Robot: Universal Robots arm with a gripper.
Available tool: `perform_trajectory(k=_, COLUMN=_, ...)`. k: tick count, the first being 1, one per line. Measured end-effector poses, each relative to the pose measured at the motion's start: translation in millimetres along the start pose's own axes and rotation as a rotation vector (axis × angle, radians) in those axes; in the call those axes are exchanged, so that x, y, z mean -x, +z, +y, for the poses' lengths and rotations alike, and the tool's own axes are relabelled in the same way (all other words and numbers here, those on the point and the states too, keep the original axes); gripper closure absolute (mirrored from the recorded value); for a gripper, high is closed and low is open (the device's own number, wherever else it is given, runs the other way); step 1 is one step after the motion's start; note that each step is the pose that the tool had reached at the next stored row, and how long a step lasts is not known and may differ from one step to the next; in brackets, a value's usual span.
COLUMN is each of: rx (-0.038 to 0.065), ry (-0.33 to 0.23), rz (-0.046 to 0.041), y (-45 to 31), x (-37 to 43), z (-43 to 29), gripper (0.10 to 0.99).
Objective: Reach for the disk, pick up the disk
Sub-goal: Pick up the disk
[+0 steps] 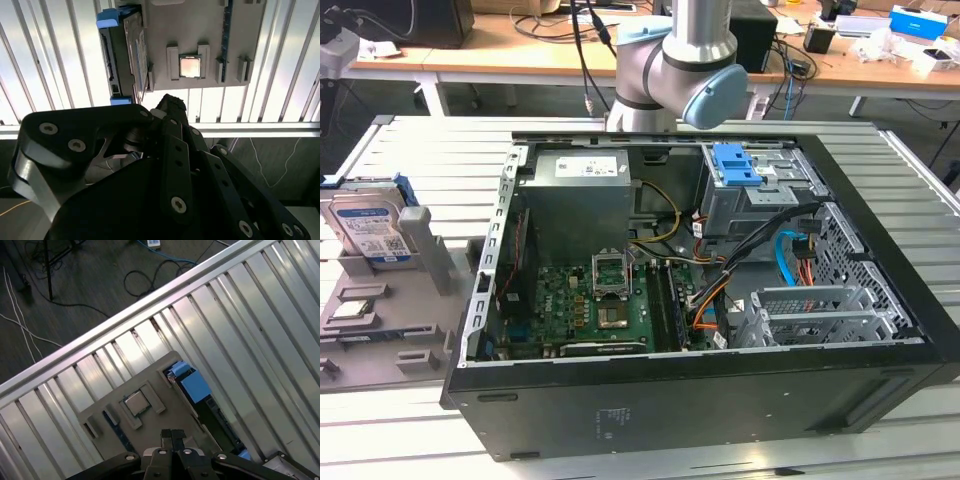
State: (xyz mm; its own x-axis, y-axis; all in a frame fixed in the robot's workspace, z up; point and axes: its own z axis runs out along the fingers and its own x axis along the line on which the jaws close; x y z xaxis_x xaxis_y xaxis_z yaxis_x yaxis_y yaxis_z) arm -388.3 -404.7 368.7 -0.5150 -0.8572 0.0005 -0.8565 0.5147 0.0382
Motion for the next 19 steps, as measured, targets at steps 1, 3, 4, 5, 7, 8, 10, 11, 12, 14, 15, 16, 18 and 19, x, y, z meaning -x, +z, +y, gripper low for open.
perform_trajectory(k=1, rx=0.0, ry=-0.005, rz=0.0002, y=0.0, x=0.0, z=0.0, gripper=0.98)
perform_trajectory(k=3, rx=0.0, ry=-0.021, rz=0.0008, y=0.0, x=0.0, z=0.0, gripper=0.98)
perform_trajectory(k=4, rx=0.0, ry=-0.032, rz=0.0012, y=0.0, x=0.0, z=0.0, gripper=0.98)
perform_trajectory(k=5, rx=0.0, ry=-0.045, rz=0.0018, y=0.0, x=0.0, z=0.0, gripper=0.98)
perform_trajectory(k=7, rx=0.0, ry=-0.062, rz=0.0024, y=0.0, x=0.0, z=0.0, gripper=0.98)
perform_trajectory(k=8, rx=0.0, ry=-0.069, rz=0.0027, y=0.0, x=0.0, z=0.0, gripper=0.98)
perform_trajectory(k=10, rx=0.0, ry=-0.092, rz=0.0035, y=0.0, x=0.0, z=0.0, gripper=0.98)
perform_trajectory(k=11, rx=0.0, ry=-0.106, rz=0.0041, y=0.0, x=0.0, z=0.0, gripper=0.98)
perform_trajectory(k=12, rx=0.0, ry=-0.12, rz=0.0046, y=0.0, x=0.0, z=0.0, gripper=0.98)
perform_trajectory(k=14, rx=0.0, ry=-0.147, rz=0.0056, y=0.0, x=0.0, z=0.0, gripper=0.98)
perform_trajectory(k=15, rx=0.0, ry=-0.156, rz=0.006, y=0.0, x=0.0, z=0.0, gripper=0.98)
perform_trajectory(k=16, rx=0.0, ry=-0.164, rz=0.0063, y=0.0, x=0.0, z=0.0, gripper=0.98)
perform_trajectory(k=18, rx=0.0, ry=-0.186, rz=0.0071, y=0.0, x=0.0, z=0.0, gripper=0.98)
perform_trajectory(k=19, rx=0.0, ry=-0.206, rz=0.0079, y=0.0, x=0.0, z=0.0, gripper=0.98)
